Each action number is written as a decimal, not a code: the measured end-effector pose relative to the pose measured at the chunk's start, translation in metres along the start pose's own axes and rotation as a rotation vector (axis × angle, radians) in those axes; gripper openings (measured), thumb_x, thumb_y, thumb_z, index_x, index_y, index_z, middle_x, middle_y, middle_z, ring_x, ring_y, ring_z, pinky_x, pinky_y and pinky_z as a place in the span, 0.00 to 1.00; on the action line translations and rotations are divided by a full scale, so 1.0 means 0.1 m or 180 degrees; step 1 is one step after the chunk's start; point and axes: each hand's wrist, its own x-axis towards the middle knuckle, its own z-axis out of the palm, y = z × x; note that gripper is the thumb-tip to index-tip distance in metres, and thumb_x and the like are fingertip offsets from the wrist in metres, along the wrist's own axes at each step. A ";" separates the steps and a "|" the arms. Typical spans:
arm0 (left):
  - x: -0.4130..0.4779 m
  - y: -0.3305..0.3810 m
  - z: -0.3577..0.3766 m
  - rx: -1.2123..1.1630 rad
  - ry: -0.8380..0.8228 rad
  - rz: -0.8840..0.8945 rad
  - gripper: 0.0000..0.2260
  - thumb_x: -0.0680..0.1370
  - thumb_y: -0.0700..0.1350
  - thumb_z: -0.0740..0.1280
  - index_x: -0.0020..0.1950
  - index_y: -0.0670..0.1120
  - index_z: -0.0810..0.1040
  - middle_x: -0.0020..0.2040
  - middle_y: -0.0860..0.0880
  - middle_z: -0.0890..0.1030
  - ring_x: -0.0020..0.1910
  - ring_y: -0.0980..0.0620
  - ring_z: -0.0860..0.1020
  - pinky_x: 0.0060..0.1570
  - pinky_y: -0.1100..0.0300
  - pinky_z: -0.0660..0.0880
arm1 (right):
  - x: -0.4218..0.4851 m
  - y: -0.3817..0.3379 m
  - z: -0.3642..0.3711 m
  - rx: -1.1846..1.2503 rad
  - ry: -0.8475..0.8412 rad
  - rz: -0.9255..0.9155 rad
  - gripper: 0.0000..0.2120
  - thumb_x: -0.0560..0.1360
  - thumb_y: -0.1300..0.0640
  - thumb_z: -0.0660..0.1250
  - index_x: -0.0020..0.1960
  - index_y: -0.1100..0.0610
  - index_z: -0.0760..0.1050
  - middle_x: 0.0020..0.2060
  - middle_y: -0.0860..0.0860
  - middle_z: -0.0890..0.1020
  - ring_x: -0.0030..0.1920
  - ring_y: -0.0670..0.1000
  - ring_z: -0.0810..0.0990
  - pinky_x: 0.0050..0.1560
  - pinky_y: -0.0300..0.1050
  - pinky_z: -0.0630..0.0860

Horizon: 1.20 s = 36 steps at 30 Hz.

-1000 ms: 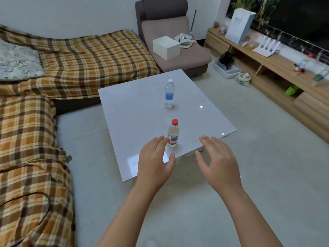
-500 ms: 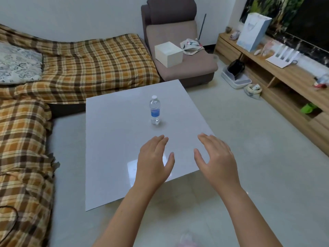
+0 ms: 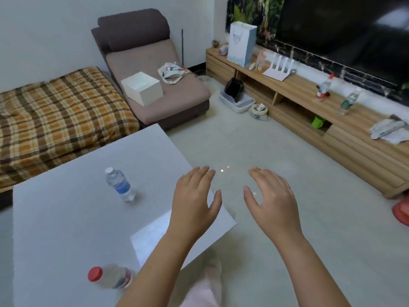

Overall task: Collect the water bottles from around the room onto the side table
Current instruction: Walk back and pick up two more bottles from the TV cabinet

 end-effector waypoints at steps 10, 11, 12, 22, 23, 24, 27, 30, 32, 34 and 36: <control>1.69 0.29 0.94 -0.0446 -0.0018 0.0746 0.18 0.73 0.49 0.61 0.57 0.40 0.78 0.56 0.43 0.80 0.58 0.41 0.77 0.54 0.45 0.74 | 1.23 0.96 -0.08 -0.0528 0.0252 0.0505 0.20 0.72 0.49 0.56 0.58 0.58 0.76 0.56 0.54 0.81 0.58 0.58 0.77 0.57 0.62 0.73; 1.85 0.33 1.02 -0.0478 -0.0028 0.0802 0.18 0.73 0.49 0.61 0.57 0.41 0.78 0.57 0.43 0.80 0.59 0.41 0.76 0.54 0.44 0.74 | 1.34 1.05 -0.09 -0.0567 0.0299 0.0555 0.20 0.72 0.49 0.56 0.58 0.58 0.76 0.56 0.54 0.81 0.58 0.58 0.77 0.57 0.62 0.73; 1.98 0.37 1.09 -0.0500 -0.0038 0.0836 0.18 0.73 0.50 0.61 0.57 0.41 0.77 0.57 0.43 0.80 0.59 0.41 0.76 0.54 0.43 0.74 | 1.43 1.13 -0.11 -0.0600 0.0344 0.0597 0.20 0.72 0.49 0.56 0.57 0.58 0.76 0.55 0.54 0.81 0.58 0.58 0.77 0.57 0.62 0.73; 3.01 0.92 1.97 -0.0682 -0.0223 0.1160 0.18 0.72 0.50 0.61 0.56 0.41 0.78 0.57 0.43 0.80 0.59 0.41 0.76 0.55 0.44 0.73 | 2.11 2.22 -0.25 -0.0744 0.0555 0.1047 0.21 0.72 0.48 0.56 0.58 0.58 0.76 0.56 0.54 0.80 0.58 0.58 0.77 0.57 0.62 0.73; 3.11 0.99 2.07 -0.0680 -0.0236 0.1156 0.18 0.72 0.50 0.60 0.56 0.41 0.78 0.57 0.44 0.80 0.60 0.42 0.76 0.56 0.44 0.73 | 2.19 2.37 -0.26 -0.0759 0.0568 0.1074 0.21 0.72 0.48 0.56 0.58 0.58 0.76 0.56 0.54 0.80 0.57 0.58 0.77 0.57 0.61 0.74; 3.22 1.07 2.17 -0.0664 -0.0248 0.1152 0.18 0.72 0.51 0.60 0.56 0.42 0.78 0.57 0.44 0.80 0.60 0.42 0.76 0.56 0.44 0.73 | 2.28 2.53 -0.27 -0.0766 0.0577 0.1092 0.21 0.72 0.48 0.56 0.58 0.58 0.76 0.56 0.54 0.80 0.57 0.58 0.77 0.56 0.61 0.74; 3.61 1.32 2.52 -0.0605 -0.0276 0.1172 0.18 0.73 0.51 0.60 0.57 0.42 0.77 0.57 0.45 0.80 0.60 0.42 0.76 0.57 0.45 0.72 | 2.56 3.04 -0.33 -0.0749 0.0562 0.1091 0.21 0.73 0.48 0.56 0.58 0.59 0.76 0.55 0.55 0.81 0.56 0.58 0.77 0.56 0.59 0.74; 4.06 1.65 2.88 -0.0640 -0.0337 0.1110 0.19 0.73 0.51 0.59 0.57 0.42 0.77 0.57 0.44 0.80 0.60 0.42 0.76 0.57 0.43 0.72 | 2.93 3.56 -0.46 -0.0771 0.0538 0.1021 0.21 0.73 0.48 0.56 0.58 0.58 0.76 0.55 0.54 0.81 0.56 0.57 0.77 0.57 0.57 0.74; 4.36 1.93 3.09 -0.0646 -0.0365 0.1167 0.19 0.73 0.51 0.59 0.57 0.42 0.77 0.57 0.44 0.80 0.60 0.42 0.76 0.57 0.44 0.72 | 3.19 3.88 -0.60 -0.0754 0.0595 0.1036 0.21 0.73 0.48 0.56 0.59 0.58 0.76 0.56 0.54 0.80 0.58 0.55 0.76 0.58 0.56 0.73; 4.65 2.19 3.27 -0.0614 -0.0385 0.1265 0.19 0.73 0.51 0.59 0.57 0.42 0.77 0.57 0.44 0.80 0.60 0.42 0.76 0.57 0.45 0.72 | 3.42 4.19 -0.73 -0.0743 0.0686 0.1072 0.21 0.73 0.48 0.55 0.59 0.57 0.76 0.56 0.53 0.80 0.58 0.52 0.74 0.58 0.54 0.73; 4.93 2.41 3.45 -0.0587 -0.0365 0.1291 0.19 0.73 0.51 0.59 0.57 0.41 0.77 0.57 0.44 0.80 0.60 0.42 0.75 0.57 0.46 0.72 | 3.61 4.49 -0.83 -0.0778 0.0711 0.1081 0.21 0.72 0.48 0.55 0.58 0.57 0.76 0.56 0.53 0.80 0.58 0.53 0.74 0.58 0.53 0.72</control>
